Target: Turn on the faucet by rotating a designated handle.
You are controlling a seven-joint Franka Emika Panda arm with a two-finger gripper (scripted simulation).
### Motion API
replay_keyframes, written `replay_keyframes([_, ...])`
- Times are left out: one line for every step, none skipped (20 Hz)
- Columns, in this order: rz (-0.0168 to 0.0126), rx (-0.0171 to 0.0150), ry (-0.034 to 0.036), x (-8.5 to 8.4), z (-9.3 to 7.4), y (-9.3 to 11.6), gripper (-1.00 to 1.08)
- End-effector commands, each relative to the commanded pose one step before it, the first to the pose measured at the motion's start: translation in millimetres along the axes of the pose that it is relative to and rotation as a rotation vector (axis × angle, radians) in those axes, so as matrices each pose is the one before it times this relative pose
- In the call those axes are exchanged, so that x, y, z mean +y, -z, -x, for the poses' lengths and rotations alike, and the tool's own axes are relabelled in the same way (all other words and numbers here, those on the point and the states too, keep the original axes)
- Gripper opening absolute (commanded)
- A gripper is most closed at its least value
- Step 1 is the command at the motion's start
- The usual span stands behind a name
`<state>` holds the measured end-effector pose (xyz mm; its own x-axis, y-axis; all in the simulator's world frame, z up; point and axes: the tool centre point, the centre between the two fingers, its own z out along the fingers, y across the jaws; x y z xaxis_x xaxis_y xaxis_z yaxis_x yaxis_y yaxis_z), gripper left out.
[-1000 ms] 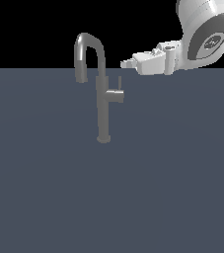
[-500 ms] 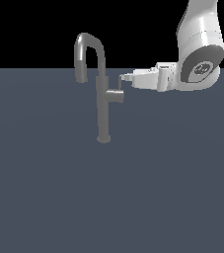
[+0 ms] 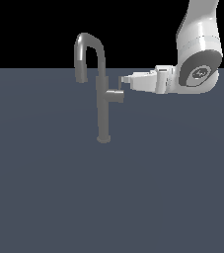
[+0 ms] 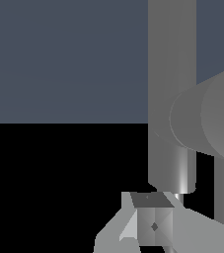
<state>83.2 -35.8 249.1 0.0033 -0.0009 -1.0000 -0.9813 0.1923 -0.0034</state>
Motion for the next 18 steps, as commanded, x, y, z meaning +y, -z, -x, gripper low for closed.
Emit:
replay_keyframes([-0.00018,-0.00016,0.00015,-0.01,0.10,0.11,-1.00])
replay_keyframes([0.00000,0.00000,0.00000,2.59,1.10,-0.02,-1.00])
replay_keyframes([0.00000,0.00000,0.00000,2.61,1.11,-0.02,-1.00])
replay_keyframes([0.00000,0.00000,0.00000,2.63,1.12,-0.02,-1.00])
replay_keyframes([0.00000,0.00000,0.00000,2.65,1.13,-0.02,-1.00])
replay_keyframes([0.00000,0.00000,0.00000,2.66,1.14,-0.02,-1.00])
replay_keyframes([0.00000,0.00000,0.00000,2.68,1.14,-0.02,-1.00])
replay_keyframes([0.00000,0.00000,0.00000,2.70,1.15,-0.02,-1.00])
replay_keyframes([0.00000,0.00000,0.00000,2.71,1.16,-0.02,-1.00])
replay_keyframes([0.00000,0.00000,0.00000,2.73,1.17,-0.01,-1.00])
replay_keyframes([0.00000,0.00000,0.00000,2.75,1.19,-0.01,-1.00])
replay_keyframes([0.00000,0.00000,0.00000,0.00,0.00,0.00,-1.00])
replay_keyframes([-0.00293,0.00158,-0.00078,-3.53,-2.59,-0.03,-1.00])
replay_keyframes([0.00000,0.00000,0.00000,3.00,0.01,0.11,-1.00])
replay_keyframes([0.00041,-0.00024,0.00013,3.09,0.12,-0.08,-1.00])
replay_keyframes([0.00000,0.00000,0.00000,3.04,0.01,0.11,-1.00])
replay_keyframes([0.00041,-0.00023,0.00013,3.13,0.12,-0.08,-1.00])
replay_keyframes([0.00041,-0.00023,0.00013,3.15,0.12,-0.08,-1.00])
